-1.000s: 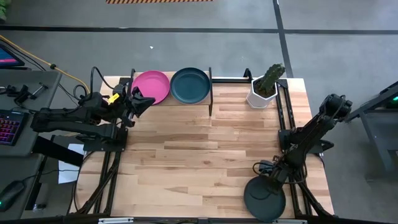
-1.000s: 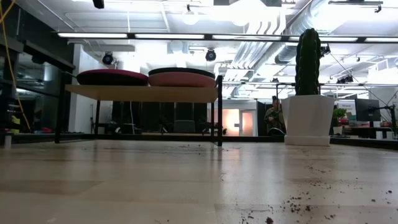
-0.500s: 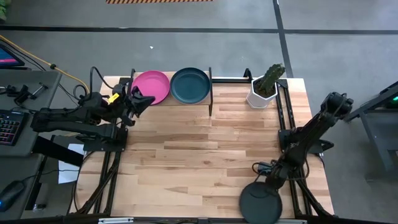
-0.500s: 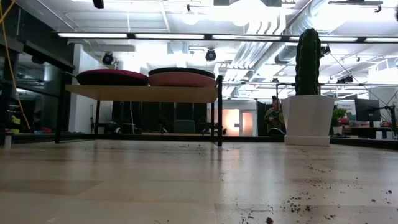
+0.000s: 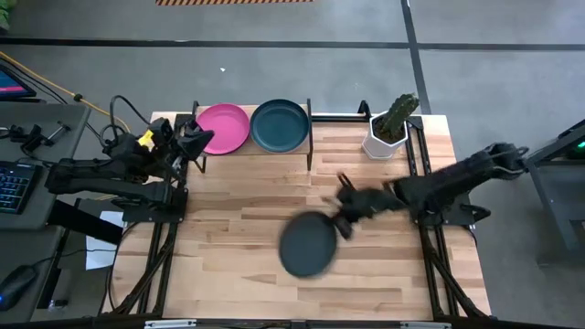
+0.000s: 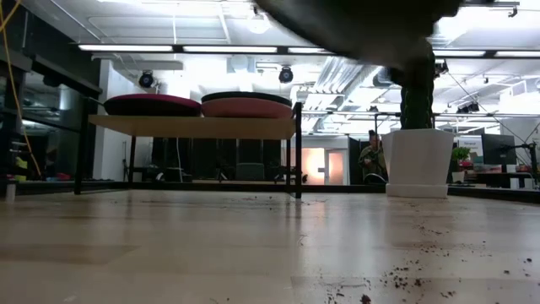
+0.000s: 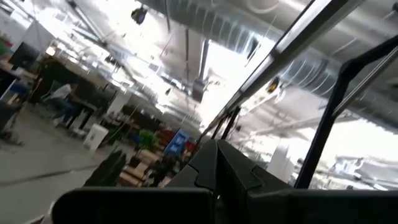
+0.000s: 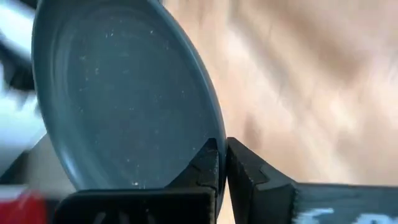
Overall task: Place and stack plates onto a shelf
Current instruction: Stack the black plate on the top of the pink plate on the shelf, then return to Home Position
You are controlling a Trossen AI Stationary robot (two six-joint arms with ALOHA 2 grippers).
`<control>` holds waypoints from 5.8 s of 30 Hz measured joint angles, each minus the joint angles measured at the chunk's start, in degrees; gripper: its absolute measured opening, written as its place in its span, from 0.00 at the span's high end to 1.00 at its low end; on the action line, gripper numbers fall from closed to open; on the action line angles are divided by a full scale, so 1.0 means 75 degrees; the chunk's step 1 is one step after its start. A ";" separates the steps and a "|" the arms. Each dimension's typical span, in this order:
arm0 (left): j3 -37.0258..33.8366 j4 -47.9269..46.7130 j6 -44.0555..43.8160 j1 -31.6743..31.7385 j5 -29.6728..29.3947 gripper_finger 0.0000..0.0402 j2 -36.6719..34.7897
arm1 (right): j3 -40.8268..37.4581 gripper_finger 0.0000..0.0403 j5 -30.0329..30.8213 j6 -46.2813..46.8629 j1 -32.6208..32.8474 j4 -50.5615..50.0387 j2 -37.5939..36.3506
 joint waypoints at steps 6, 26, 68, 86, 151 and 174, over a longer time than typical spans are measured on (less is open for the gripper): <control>0.0000 0.0880 -0.0003 0.0000 0.0000 1.00 0.0002 | 0.2476 1.00 -0.0047 -0.1266 -0.2211 -0.0224 0.1474; 0.0000 0.1505 -0.0009 0.0000 0.0000 1.00 0.0037 | 1.1916 1.00 -0.0981 -0.0897 -0.5023 -0.3773 0.7477; 0.0000 0.1496 -0.0012 -0.0003 0.0000 1.00 0.0039 | 1.1448 0.52 -0.2719 0.0025 -0.5124 -0.2370 0.7911; 0.0003 0.1119 0.0001 -0.0002 0.0029 1.00 0.0037 | 1.1451 0.52 -0.0594 -0.5219 -0.4554 -0.9018 0.6131; 0.0006 -0.1142 0.1192 -0.1513 -0.0289 1.00 0.1929 | 0.0855 0.84 -0.0064 -0.4321 -0.1284 0.0918 -0.1626; 0.0003 -0.2353 0.1016 0.0059 0.0877 1.00 0.0697 | 0.0855 1.00 -0.0500 -0.4349 -0.1284 0.0723 -0.1880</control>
